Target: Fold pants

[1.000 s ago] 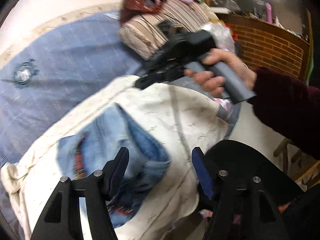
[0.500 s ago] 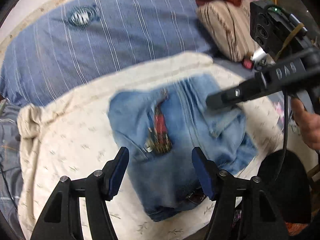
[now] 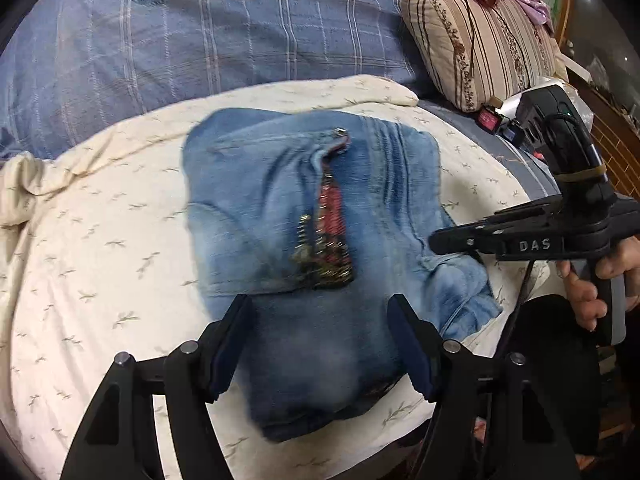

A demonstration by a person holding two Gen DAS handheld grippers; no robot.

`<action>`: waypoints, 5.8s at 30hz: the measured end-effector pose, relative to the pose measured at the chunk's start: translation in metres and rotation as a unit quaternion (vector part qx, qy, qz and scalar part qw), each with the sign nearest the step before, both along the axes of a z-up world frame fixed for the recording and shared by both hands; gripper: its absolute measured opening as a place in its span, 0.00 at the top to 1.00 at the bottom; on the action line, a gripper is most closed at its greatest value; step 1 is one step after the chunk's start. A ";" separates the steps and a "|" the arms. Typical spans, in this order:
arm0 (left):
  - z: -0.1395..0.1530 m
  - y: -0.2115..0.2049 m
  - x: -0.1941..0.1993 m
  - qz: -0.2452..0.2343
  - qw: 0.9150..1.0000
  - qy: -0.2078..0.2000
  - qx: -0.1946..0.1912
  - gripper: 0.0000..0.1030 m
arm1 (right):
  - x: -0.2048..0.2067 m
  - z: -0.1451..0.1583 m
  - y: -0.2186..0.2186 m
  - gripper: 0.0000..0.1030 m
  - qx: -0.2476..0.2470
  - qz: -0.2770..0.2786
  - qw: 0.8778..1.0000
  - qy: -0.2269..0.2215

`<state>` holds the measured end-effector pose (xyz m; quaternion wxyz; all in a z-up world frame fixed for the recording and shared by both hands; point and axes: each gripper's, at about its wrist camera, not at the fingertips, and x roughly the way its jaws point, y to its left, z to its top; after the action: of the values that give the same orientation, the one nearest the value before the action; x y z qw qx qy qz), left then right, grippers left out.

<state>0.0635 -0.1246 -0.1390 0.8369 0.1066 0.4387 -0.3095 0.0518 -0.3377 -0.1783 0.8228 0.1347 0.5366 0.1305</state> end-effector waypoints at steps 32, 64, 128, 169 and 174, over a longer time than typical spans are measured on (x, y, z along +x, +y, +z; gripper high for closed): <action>-0.024 -0.022 0.185 0.142 0.987 0.022 0.067 0.29 | 0.066 0.009 -0.030 0.95 0.072 -0.109 0.991 -0.040; -0.003 0.031 0.004 0.082 0.996 0.008 0.040 0.30 | -0.033 0.037 0.070 0.93 0.008 0.028 0.997 -0.067; 0.047 0.010 0.086 0.103 0.994 -0.009 0.034 0.02 | -0.007 0.064 -0.010 0.94 0.093 -0.077 0.987 -0.107; -0.017 0.000 0.083 0.132 0.986 -0.001 0.097 0.02 | -0.001 0.018 0.008 0.91 0.091 -0.066 0.987 -0.116; -0.009 0.011 0.086 0.152 0.986 0.033 0.062 0.03 | 0.002 0.007 0.013 0.90 0.078 -0.067 0.992 -0.074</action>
<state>0.1498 -0.1138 -0.1484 0.8510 0.0797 0.4955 -0.1545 0.0534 -0.3245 -0.1717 0.8542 0.2240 0.4520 0.1263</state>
